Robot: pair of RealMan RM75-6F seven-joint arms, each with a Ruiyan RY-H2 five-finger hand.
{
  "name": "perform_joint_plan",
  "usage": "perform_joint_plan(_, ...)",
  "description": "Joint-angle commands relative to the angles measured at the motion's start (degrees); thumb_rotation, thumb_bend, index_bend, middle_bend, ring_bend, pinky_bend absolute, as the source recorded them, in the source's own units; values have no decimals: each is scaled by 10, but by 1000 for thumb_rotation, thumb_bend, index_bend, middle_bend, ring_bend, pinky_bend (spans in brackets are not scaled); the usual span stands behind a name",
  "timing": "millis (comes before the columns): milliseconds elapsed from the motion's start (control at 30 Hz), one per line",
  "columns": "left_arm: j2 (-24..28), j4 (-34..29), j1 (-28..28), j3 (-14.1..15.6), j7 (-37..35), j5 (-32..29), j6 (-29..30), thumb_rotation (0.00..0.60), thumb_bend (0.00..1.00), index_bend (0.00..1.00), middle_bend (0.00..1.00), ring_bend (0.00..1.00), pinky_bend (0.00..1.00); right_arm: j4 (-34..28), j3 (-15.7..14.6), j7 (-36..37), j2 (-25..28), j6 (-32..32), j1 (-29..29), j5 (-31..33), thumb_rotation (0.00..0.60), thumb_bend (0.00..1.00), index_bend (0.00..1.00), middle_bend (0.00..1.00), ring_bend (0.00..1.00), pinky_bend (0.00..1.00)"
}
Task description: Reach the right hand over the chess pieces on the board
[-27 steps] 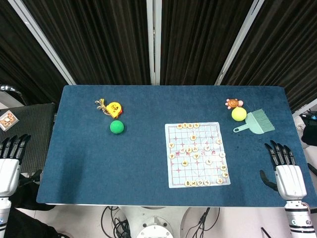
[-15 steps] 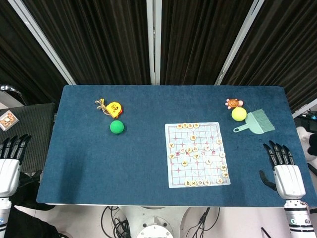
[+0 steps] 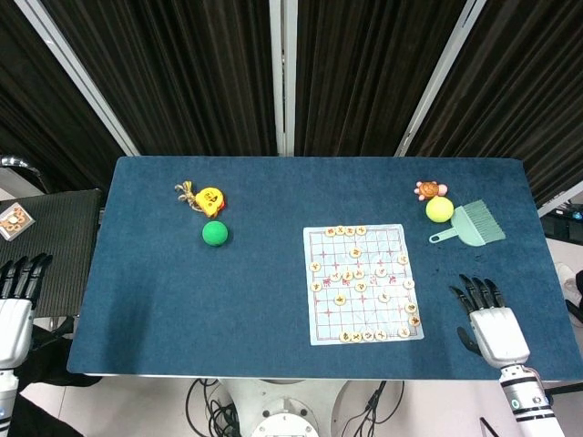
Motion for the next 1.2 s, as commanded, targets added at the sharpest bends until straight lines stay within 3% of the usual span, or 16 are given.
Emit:
perform_joint_plan(33,-1,0,2,1,1,1,3,600,125,70,61,0,0,4,-12,-13,0,-17,10,-12,600,285,150,0,0,0)
perform_joint_plan(500,-8,-1,8,5,15,6,8,600,124,70,61,0,0,47,-32,-10,14,-92,80,-76,600,284,141,0,0,0)
perform_joint_plan(1200,-10,9,14,6,9,4,8,600,124,70,61,0,0,147,-42,40,-69,-92,105,-99,600,285,229,0,0,0)
